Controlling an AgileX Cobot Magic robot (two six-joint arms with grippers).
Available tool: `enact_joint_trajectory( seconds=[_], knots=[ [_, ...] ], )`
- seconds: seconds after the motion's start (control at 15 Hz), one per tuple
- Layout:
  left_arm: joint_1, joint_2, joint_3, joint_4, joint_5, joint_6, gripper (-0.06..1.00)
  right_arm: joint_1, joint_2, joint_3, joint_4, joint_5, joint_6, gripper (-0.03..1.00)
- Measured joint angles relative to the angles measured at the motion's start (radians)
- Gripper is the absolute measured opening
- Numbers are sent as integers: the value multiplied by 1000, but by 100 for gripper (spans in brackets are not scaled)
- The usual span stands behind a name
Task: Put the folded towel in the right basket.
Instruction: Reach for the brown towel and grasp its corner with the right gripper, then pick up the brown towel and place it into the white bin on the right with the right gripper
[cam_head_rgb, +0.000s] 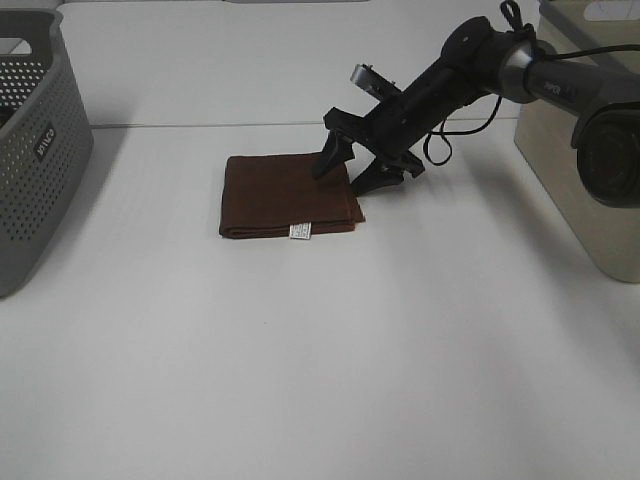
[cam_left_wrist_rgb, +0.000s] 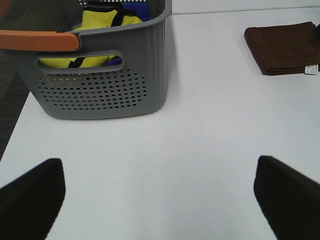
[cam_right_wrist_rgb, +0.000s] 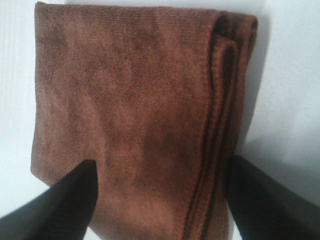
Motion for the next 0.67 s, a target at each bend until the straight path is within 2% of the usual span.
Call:
enact_joint_trajectory(
  seconds=[0.13,0.2,0.27,0.47,0.53,0.67],
  knots=[
    [0,0,0,0,0,0,97,8,4,0,9,-4,0,67],
    [0,0,0,0,0,0,97,10,10,0,10,-9,1,62],
    [0,0,0,0,0,0,97,10,12,0,11,-14,1,52],
    [0,0,0,0,0,0,97,10,14,0,11,-22,1,12],
    [0,0,0,0,0,0,97,10,14,0,12,-22,1,4],
    [0,0,0,0,0,0,97,10,14,-2,21,-23,-4,4]
  ],
)
